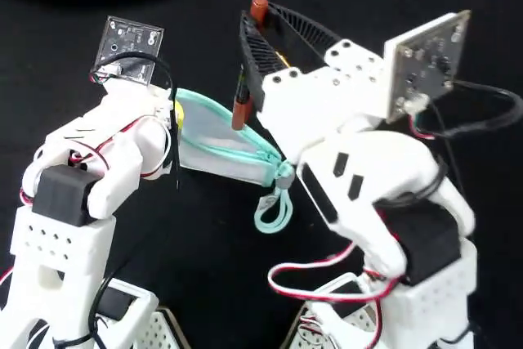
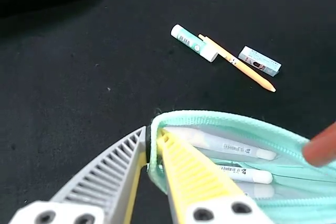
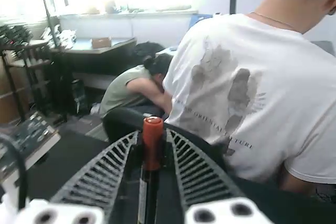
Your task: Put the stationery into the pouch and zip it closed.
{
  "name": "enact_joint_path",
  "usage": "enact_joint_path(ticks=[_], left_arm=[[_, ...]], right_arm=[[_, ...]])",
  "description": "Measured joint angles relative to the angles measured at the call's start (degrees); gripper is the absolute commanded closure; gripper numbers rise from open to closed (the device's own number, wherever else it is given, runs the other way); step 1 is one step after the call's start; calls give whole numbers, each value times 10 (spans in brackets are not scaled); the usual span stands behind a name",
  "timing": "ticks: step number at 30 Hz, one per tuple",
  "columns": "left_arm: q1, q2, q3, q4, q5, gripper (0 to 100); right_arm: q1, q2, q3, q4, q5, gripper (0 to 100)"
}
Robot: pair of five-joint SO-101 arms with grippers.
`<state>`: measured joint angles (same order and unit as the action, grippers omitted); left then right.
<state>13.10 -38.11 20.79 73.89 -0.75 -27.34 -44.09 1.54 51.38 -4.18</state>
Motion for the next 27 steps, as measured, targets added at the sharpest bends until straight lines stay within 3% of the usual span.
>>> enact_joint_path(ticks=[12, 27], left_arm=[[4, 10, 0, -11, 1, 970], [1, 10, 0, -13, 1, 970]], right_arm=[[0, -4, 109, -73, 11, 983], [-3, -25, 62, -75, 17, 983]])
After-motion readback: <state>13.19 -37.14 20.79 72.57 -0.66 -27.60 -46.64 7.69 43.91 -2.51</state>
